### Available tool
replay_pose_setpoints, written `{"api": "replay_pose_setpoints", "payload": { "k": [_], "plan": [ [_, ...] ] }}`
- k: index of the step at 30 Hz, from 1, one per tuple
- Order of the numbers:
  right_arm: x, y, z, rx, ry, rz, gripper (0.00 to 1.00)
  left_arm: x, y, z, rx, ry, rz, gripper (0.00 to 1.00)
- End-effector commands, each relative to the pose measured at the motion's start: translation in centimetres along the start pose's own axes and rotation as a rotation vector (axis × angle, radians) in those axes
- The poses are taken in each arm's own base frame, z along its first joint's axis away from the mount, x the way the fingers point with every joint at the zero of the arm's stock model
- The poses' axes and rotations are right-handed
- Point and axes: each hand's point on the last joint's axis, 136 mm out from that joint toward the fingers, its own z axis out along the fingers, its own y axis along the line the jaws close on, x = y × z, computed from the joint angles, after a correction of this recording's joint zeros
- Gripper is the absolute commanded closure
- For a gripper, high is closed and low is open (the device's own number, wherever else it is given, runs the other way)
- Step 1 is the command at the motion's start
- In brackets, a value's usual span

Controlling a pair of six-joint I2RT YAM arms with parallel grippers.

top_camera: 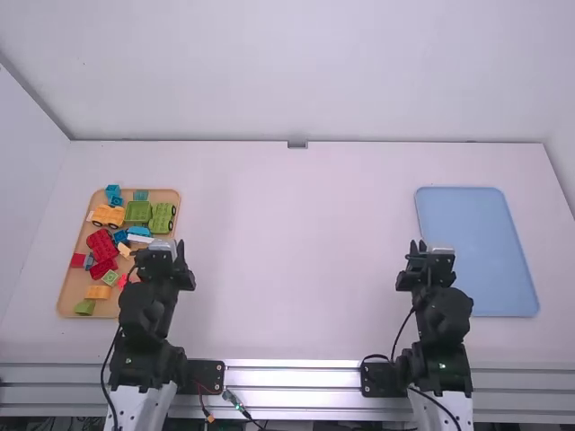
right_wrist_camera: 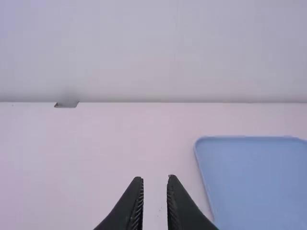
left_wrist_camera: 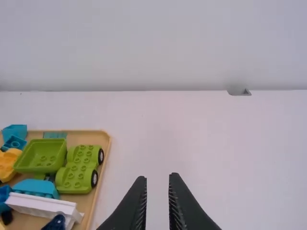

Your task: Assemble lego blocks to make yellow taxi

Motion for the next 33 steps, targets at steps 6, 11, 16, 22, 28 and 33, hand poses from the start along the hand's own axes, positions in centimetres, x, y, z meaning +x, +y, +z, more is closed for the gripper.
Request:
{"api": "replay_pose_setpoints", "payload": {
  "k": [6,11,16,22,28,33],
  "plan": [
    [-5.9,-0.3,0.8,0.005,-0.009,-0.053,0.74,-6.2,1.5,0.3,-0.065,0.082,-0.066,0.74],
    [-8.7,-0.3,2.3,0.003,0.010,-0.085,0.65,-10.1,2.3,2.0,-0.074,0.182,-0.138,0.66],
    [-11.5,-0.5,4.5,0.003,0.032,-0.114,0.55,-12.9,3.8,4.9,-0.089,0.308,-0.207,0.56],
    [-14.2,-0.6,7.6,0.001,0.059,-0.153,0.44,-13.9,6.2,8.4,-0.142,0.434,-0.282,0.45],
    [-16.3,-0.6,11.6,-0.002,0.090,-0.194,0.32,-13.8,8.7,12.5,-0.186,0.557,-0.364,0.33],
    [-16.8,-0.6,15.1,-0.008,0.138,-0.229,0.23,-13.1,11.3,16.0,-0.227,0.633,-0.441,0.23]
  ]
}}
